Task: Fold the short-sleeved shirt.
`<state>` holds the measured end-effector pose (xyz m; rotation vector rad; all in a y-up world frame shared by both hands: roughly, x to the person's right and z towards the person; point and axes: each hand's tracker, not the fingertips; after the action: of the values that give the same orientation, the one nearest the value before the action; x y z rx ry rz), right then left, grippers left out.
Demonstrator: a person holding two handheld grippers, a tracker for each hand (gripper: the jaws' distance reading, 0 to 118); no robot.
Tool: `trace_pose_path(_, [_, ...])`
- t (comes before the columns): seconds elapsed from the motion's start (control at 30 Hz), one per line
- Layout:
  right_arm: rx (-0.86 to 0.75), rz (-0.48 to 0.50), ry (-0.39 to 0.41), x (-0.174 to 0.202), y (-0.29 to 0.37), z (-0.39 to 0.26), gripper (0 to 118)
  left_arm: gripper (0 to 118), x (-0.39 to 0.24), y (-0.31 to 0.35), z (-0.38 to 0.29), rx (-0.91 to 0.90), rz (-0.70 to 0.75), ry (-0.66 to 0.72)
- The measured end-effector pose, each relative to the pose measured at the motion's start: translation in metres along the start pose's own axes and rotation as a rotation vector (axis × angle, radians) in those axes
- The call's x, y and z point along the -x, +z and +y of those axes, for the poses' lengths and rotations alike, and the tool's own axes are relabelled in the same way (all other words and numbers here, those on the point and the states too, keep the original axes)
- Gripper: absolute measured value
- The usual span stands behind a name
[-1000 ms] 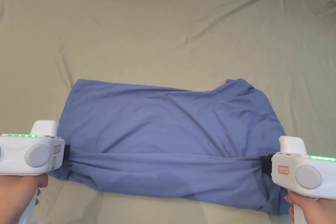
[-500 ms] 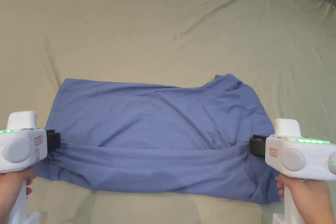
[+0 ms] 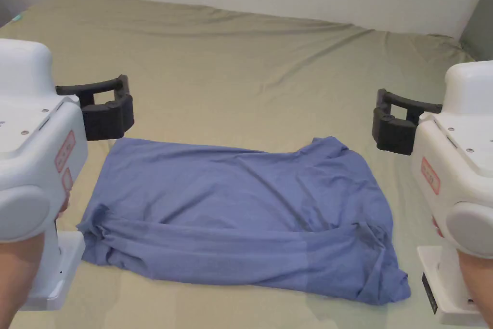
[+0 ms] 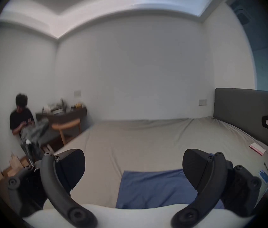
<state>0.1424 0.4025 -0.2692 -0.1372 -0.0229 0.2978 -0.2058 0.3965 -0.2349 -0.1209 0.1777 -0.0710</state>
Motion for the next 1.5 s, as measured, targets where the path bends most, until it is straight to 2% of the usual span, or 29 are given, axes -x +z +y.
trace_pose_path(0.07, [0.006,0.039,0.017,0.014,0.015,0.008,102,108,-0.015,0.017,0.008,-0.040,0.021,-0.052])
trace_pose_path(0.13, [-0.008,0.083,0.007,0.028,0.026,0.007,90,69,-0.027,0.027,0.007,-0.073,0.026,-0.095])
trace_pose_path(0.17, [-0.015,0.087,0.013,0.033,0.031,0.006,72,43,-0.033,0.031,0.006,-0.084,0.035,-0.111])
trace_pose_path(0.2, [-0.026,0.086,0.025,0.040,0.036,0.004,34,18,-0.040,0.033,0.003,-0.081,0.033,-0.116])
trace_pose_path(0.23, [-0.032,0.080,0.039,0.045,0.039,0.002,5,10,-0.045,0.035,0.002,-0.083,0.024,-0.121])
trace_pose_path(0.27, [-0.036,0.070,0.051,0.047,0.040,-0.001,1,8,-0.048,0.036,0.002,-0.082,0.008,-0.126])
trace_pose_path(0.3, [-0.046,0.065,0.055,0.049,0.043,-0.002,1,0,-0.050,0.038,0.001,-0.087,-0.001,-0.121])
trace_pose_path(0.37, [-0.014,0.110,0.071,0.051,0.043,0.001,1,0,-0.054,0.041,0.002,-0.093,0.001,-0.117])
trace_pose_path(0.5, [-0.047,0.068,0.083,0.048,0.046,0.001,1,0,-0.053,0.043,0.011,-0.088,-0.030,-0.099])
trace_pose_path(0.67, [-0.032,0.082,0.037,0.040,0.044,0.001,1,0,-0.051,0.037,0.010,-0.038,-0.085,-0.117])
trace_pose_path(0.77, [0.006,0.095,0.038,0.039,0.036,-0.009,1,0,-0.045,0.012,-0.012,0.121,-0.134,-0.113])
trace_pose_path(0.9, [0.076,0.107,0.044,0.034,0.028,-0.033,1,0,-0.024,-0.031,-0.082,0.424,-0.193,-0.082])
trace_pose_path(1.0, [0.147,0.097,0.063,0.026,0.019,-0.054,1,0,0.001,-0.065,-0.151,0.642,-0.149,0.010])
trace_pose_path(1.07, [0.192,0.087,0.052,0.018,0.013,-0.066,1,1,0.020,-0.084,-0.190,0.739,-0.058,0.035])
trace_pose_path(1.1, [0.219,0.085,0.042,0.013,0.010,-0.072,1,25,0.029,-0.092,-0.208,0.762,-0.010,0.049])
trace_pose_path(1.17, [0.256,0.079,0.031,0.004,0.005,-0.082,1,83,0.044,-0.106,-0.235,0.837,0.026,0.094])
trace_pose_path(1.2, [0.271,0.072,0.037,0.001,0.005,-0.085,1,105,0.052,-0.114,-0.247,0.879,0.022,0.140])
trace_pose_path(1.23, [0.286,0.061,0.045,-0.003,0.003,-0.090,1,109,0.059,-0.120,-0.258,0.893,0.047,0.203])
trace_pose_path(1.3, [0.305,0.050,0.062,-0.007,0.001,-0.097,1,109,0.065,-0.128,-0.269,0.904,0.079,0.283])
trace_pose_path(1.4, [0.328,0.065,0.096,-0.013,0.000,-0.106,1,107,0.063,-0.139,-0.283,0.927,0.065,0.233])
trace_pose_path(1.43, [0.338,0.052,0.115,-0.013,-0.001,-0.109,1,105,0.056,-0.139,-0.285,0.943,0.066,0.164])
trace_pose_path(1.47, [0.345,0.048,0.117,-0.015,-0.002,-0.110,1,98,0.054,-0.136,-0.281,0.909,0.062,0.157])
trace_pose_path(1.5, [0.352,0.049,0.112,-0.017,-0.003,-0.111,1,83,0.054,-0.135,-0.276,0.915,0.059,0.147])
